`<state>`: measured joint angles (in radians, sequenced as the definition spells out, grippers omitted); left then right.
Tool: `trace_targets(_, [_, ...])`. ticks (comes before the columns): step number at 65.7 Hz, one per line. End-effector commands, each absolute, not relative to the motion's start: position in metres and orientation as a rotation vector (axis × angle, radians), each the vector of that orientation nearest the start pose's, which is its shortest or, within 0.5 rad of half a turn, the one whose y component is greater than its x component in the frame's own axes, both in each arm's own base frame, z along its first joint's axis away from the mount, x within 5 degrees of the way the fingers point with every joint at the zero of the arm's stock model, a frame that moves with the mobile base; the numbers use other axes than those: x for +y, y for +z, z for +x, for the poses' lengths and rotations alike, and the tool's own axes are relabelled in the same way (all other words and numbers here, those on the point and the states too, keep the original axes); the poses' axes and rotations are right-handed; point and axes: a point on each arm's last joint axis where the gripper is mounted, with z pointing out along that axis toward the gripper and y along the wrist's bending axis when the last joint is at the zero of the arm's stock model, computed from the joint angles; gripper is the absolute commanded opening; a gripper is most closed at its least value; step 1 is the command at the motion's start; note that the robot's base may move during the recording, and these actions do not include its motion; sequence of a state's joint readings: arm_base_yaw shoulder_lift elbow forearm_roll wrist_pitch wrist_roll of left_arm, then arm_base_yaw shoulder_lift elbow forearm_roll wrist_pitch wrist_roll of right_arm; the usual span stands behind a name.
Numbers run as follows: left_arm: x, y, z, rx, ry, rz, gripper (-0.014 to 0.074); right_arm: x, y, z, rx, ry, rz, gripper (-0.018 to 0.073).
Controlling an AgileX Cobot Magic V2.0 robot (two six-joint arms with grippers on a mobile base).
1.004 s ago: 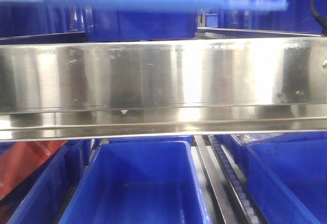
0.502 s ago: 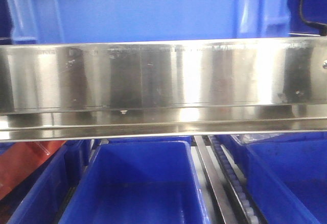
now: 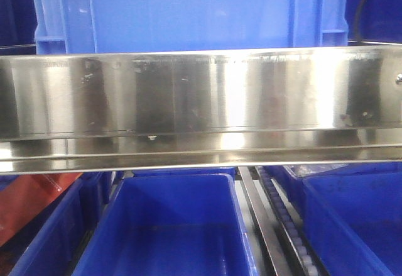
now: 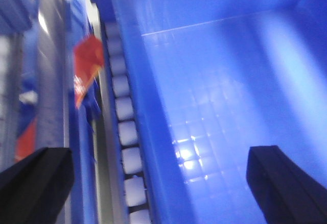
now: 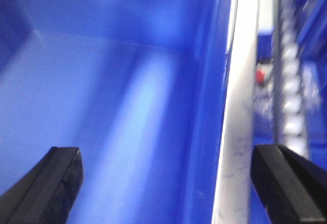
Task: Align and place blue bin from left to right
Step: 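Withdraw both open grippers up and away from the bin walls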
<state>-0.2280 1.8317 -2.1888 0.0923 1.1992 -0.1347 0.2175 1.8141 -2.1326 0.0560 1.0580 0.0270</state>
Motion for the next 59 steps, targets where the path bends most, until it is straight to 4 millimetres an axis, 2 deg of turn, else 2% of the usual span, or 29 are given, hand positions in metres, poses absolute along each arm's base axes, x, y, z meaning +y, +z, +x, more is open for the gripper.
trace_targets(1, [-0.077,0.478,0.362,2.255,-0.07,0.1,0.0582,0.077,0.479,0.369,2.144,0.187,-0.185,0.0533])
trace_targets(5, [-0.074,0.489,0.35,2.229,-0.076,0.097,0.058,0.07,0.491,0.357,2.129,0.181,-0.172,0.0477])
trace_targets(10, [-0.071,0.502,0.337,2.194,-0.083,0.093,0.0561,0.059,0.502,0.343,2.117,0.169,-0.15,0.0332])
trace_targets(13, [-0.068,0.511,0.327,2.167,-0.083,0.089,0.0518,0.054,0.508,0.335,2.115,0.162,-0.139,0.0239])
trace_targets(14, [-0.067,0.514,0.324,2.158,-0.082,0.088,0.0477,0.052,0.511,0.331,2.11,0.159,-0.133,0.0174])
trace_targets(17, [-0.065,0.52,0.317,2.139,-0.082,0.088,0.0395,0.048,0.515,0.324,2.11,0.154,-0.126,0.0074])
trace_targets(21, [-0.063,0.525,0.31,2.128,-0.07,0.102,0.0239,0.045,0.52,0.315,2.108,0.15,-0.124,-0.0076])
trace_targets(22, [-0.063,0.526,0.308,2.124,-0.068,0.107,0.0202,0.045,0.521,0.314,2.11,0.149,-0.123,-0.009])
trace_targets(27, [-0.061,0.53,0.301,2.114,-0.057,0.119,-0.0027,0.043,0.524,0.304,2.106,0.139,-0.122,-0.0069])
trace_targets(30, [-0.06,0.528,0.297,2.121,-0.054,0.124,-0.011,0.041,0.521,0.3,2.105,0.125,-0.119,-0.0068])
trace_targets(40, [-0.056,0.516,0.279,2.165,-0.046,0.132,-0.0111,0.036,0.51,0.281,2.069,0.09,-0.114,-0.0069])
trace_targets(49, [-0.05,0.504,0.251,2.109,-0.054,0.144,-0.0111,0.031,0.493,0.249,2.003,0.07,-0.115,-0.0069])
trace_targets(58, [-0.043,0.479,0.217,1.984,-0.075,0.159,-0.0111,0.027,0.464,0.218,1.917,0.069,-0.117,-0.0069])
trace_targets(59, [-0.043,0.476,0.214,1.955,-0.08,0.16,-0.0111,0.027,0.456,0.216,1.921,0.067,-0.12,-0.0069])
